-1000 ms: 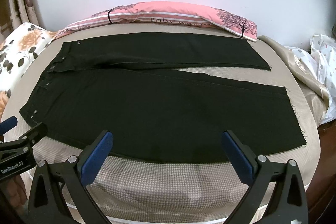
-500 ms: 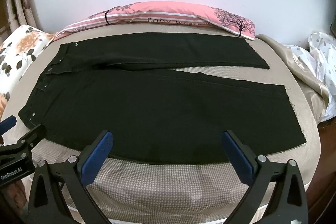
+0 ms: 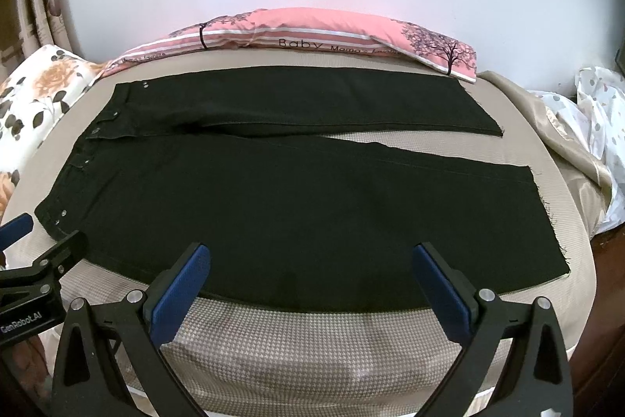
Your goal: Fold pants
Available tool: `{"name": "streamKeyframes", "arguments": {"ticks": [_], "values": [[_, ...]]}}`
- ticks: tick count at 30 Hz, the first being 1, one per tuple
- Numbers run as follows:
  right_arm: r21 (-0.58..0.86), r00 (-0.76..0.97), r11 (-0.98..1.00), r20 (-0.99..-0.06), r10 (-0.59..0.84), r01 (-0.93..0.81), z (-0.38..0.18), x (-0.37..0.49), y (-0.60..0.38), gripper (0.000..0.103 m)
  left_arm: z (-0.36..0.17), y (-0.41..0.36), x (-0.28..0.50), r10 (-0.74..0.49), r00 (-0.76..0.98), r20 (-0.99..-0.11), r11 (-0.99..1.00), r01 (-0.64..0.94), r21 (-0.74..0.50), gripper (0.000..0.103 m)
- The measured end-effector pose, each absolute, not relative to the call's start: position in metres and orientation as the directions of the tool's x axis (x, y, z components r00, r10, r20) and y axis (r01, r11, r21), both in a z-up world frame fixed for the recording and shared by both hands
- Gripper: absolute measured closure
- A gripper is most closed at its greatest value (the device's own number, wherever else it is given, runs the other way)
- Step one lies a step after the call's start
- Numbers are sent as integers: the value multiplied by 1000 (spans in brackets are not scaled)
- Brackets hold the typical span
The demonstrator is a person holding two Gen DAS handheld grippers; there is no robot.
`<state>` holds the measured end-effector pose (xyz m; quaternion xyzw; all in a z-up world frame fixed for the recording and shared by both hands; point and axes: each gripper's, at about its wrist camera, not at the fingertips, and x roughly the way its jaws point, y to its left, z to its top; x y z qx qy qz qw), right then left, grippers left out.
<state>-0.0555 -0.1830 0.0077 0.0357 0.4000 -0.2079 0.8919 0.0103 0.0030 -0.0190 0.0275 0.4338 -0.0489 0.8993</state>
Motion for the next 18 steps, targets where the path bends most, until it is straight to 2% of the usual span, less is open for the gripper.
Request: {"name": "streamKeyframes", "arguments": {"ticks": [18], "values": [[-101, 589, 911, -732, -341, 400, 5, -55, -182, 1, -21, 3, 9, -64, 617, -784, 994, 113, 7, 0]]}}
